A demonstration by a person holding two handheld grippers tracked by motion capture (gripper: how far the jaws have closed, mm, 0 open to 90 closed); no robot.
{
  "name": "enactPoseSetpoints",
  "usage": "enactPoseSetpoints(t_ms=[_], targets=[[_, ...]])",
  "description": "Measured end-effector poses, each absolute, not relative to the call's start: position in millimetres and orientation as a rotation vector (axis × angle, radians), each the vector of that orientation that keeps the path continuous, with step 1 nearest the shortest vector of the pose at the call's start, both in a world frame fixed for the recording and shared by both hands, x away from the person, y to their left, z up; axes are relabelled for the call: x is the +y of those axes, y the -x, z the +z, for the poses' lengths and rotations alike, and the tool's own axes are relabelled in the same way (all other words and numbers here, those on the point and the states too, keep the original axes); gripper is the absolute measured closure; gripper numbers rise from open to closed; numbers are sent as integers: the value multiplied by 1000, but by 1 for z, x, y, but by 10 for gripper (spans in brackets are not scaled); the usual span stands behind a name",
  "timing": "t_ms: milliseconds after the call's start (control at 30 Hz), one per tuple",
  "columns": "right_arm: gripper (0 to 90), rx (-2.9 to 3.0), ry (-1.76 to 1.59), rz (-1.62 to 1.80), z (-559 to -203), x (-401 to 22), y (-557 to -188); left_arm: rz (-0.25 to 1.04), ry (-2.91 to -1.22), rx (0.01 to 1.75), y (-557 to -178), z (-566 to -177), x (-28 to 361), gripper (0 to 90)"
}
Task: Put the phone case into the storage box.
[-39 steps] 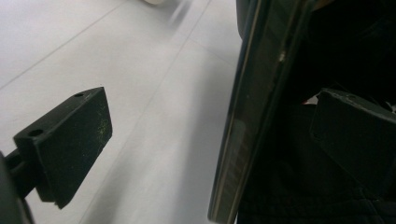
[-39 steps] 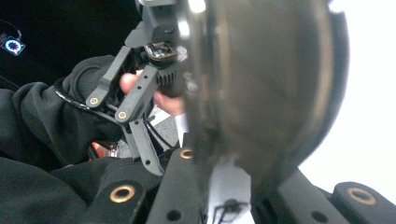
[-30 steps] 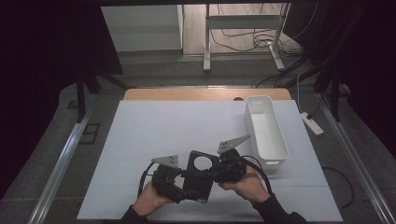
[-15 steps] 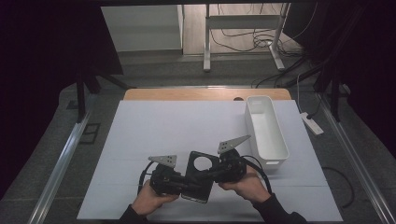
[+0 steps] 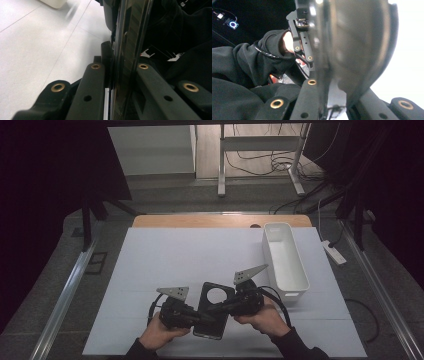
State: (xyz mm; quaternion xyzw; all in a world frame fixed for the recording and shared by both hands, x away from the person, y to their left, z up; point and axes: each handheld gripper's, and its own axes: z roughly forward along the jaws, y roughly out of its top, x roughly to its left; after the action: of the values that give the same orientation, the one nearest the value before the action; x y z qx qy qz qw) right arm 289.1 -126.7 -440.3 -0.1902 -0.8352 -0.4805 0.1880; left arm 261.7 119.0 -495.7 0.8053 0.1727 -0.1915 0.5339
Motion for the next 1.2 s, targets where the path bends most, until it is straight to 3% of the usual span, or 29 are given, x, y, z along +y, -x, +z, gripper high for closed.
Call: enactPoseSetpoints(t_ms=[100, 300, 400, 433, 467, 633, 667, 833, 1200], targets=[[816, -2362, 532, -1356, -440, -127, -289, -434, -1934, 423, -261, -495, 118, 849], [476, -2443, 560, -1374, -439, -124, -288, -408, -1969, 476, -260, -495, 118, 849], [367, -2487, 588, -1382, -438, -123, -287, -400, -1978, 493, -259, -494, 117, 849], [367, -2487, 588, -1382, -438, -123, -287, -391, -1984, 501, -259, -493, 118, 849], [299, -2522, 620, -1387, -438, -124, -288, -392, -1983, 509, -259, -493, 118, 849], [197, -2555, 660, -1408, -437, -126, -289, -361, -2007, 550, -259, -492, 120, 848], [115, -2575, 702, -1422, -436, -128, -291, -352, -2012, 557, -259, -491, 120, 848], [0, -2669, 769, -1419, -434, -130, -289, -314, -2020, 603, -258, -490, 123, 848], [0, -2769, 824, -1482, -422, -139, -287, -245, -2021, 740, -258, -492, 130, 848]])
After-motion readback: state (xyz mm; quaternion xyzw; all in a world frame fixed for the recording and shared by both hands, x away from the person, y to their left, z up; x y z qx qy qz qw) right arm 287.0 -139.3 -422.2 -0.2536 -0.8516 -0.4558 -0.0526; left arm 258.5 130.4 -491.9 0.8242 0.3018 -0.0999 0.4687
